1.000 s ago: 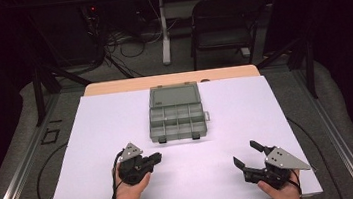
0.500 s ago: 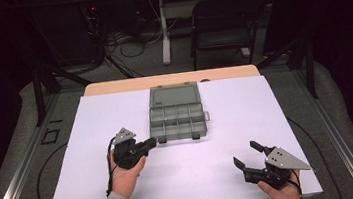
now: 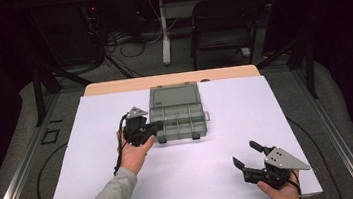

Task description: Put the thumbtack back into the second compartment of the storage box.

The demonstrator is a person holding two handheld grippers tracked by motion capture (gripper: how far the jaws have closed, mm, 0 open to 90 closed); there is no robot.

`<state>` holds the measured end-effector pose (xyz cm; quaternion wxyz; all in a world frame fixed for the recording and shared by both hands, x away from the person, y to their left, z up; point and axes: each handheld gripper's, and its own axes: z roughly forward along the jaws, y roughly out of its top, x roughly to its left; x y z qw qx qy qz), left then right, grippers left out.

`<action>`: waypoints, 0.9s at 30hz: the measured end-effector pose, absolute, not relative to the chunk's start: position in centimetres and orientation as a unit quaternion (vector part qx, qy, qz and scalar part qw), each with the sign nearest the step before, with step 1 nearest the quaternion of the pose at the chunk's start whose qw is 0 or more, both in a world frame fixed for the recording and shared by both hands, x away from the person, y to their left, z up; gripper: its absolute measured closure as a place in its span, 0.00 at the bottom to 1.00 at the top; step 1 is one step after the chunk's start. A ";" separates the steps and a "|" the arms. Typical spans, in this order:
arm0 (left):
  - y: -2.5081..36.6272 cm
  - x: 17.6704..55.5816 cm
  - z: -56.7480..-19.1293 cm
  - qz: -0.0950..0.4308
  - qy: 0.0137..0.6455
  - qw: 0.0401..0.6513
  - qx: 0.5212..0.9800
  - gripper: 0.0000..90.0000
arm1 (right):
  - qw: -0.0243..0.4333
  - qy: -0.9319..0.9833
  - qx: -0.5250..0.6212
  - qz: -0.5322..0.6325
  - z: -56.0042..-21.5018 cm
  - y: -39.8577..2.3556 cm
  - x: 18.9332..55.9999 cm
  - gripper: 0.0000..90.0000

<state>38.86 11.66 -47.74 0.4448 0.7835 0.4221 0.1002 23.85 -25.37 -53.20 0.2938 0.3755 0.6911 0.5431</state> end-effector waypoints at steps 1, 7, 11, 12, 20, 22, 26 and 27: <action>11.5 39.1 -47.6 0.100 0.422 0.442 0.786 0.95 | 0.294 0.693 0.375 0.541 -53.2 -25.4 23.8 0.23; 10.4 41.4 -47.1 0.104 0.432 0.433 0.784 0.95 | 0.294 0.692 0.376 0.541 -53.2 -25.4 23.9 0.23; 10.0 42.8 -47.0 0.108 0.442 0.428 0.781 0.95 | 0.293 0.692 0.377 0.541 -53.2 -25.5 23.9 0.23; 9.9 43.1 -47.0 0.108 0.446 0.426 0.780 0.95 | 0.293 0.692 0.378 0.541 -53.2 -25.5 23.9 0.23; 9.7 45.0 -47.8 0.117 0.467 0.409 0.775 0.95 | 0.295 0.692 0.375 0.542 -53.2 -25.6 23.8 0.23; 9.6 45.5 -48.1 0.116 0.471 0.405 0.775 0.95 | 0.296 0.692 0.375 0.541 -53.1 -25.6 23.8 0.23; 9.3 46.0 -48.6 0.106 0.482 0.403 0.771 0.95 | 0.297 0.693 0.374 0.541 -53.1 -25.5 23.8 0.23; 9.2 46.0 -48.8 0.102 0.484 0.404 0.770 0.95 | 0.297 0.693 0.373 0.540 -53.1 -25.5 23.8 0.23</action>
